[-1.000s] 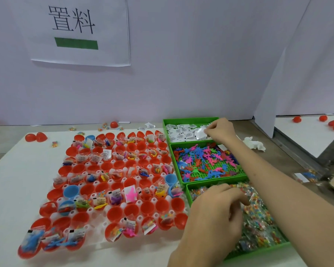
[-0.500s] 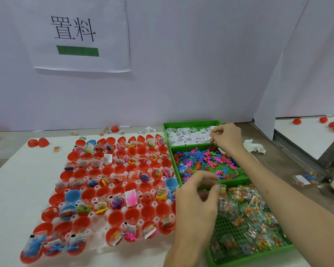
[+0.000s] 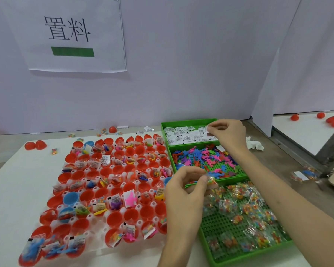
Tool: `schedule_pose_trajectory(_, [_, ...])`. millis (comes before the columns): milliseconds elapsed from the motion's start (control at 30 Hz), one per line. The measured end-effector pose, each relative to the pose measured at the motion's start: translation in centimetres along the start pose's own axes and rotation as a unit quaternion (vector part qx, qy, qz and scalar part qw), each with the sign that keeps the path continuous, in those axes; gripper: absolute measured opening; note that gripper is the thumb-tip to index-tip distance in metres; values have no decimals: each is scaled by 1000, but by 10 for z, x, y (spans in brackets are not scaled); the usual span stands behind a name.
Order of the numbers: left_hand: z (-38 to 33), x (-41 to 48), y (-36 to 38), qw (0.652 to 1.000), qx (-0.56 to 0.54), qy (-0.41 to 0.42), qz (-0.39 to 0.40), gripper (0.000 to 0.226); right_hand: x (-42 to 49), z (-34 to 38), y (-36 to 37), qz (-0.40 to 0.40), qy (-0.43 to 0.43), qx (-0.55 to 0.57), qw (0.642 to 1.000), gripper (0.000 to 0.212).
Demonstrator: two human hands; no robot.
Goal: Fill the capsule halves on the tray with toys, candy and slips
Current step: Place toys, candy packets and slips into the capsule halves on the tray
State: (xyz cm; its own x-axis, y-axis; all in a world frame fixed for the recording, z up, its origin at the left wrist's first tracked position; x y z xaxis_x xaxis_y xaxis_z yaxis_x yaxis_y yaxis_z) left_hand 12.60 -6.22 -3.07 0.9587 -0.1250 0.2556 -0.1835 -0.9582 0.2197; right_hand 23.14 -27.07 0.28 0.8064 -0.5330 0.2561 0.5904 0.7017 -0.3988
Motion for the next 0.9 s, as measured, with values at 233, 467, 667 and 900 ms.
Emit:
schedule_pose_trajectory(233, [-5,1,-9,997,-46,16,-65,11,-85,38,-12,222,-11,245,944,19])
schedule_pose_trajectory(467, [-10,4,-19,992,-66,31,-100,11,-114,44,-10,303,-35,220,927,26])
schedule_pose_trajectory(667, [-16,3,-17,990,-99,35,-99,5,-118,48,-10,267,-68,166,947,21])
schedule_pose_trajectory(900, [-20,3,-19,988,-73,72,-113,12,-101,34,-23,206,-48,166,963,12])
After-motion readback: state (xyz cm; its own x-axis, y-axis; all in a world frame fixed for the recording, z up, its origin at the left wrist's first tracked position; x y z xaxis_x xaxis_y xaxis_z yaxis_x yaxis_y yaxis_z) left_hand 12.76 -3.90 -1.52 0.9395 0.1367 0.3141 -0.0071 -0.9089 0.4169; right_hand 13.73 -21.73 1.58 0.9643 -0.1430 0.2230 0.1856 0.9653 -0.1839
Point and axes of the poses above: each hand's wrist, its own x-axis towards the middle knuckle, its own y-axis out of the palm, z = x × y, the point moved 6 cm from there along x, towards the middle knuckle, and after that the axes turned 7 degrees about y, right-handed, at the moved point
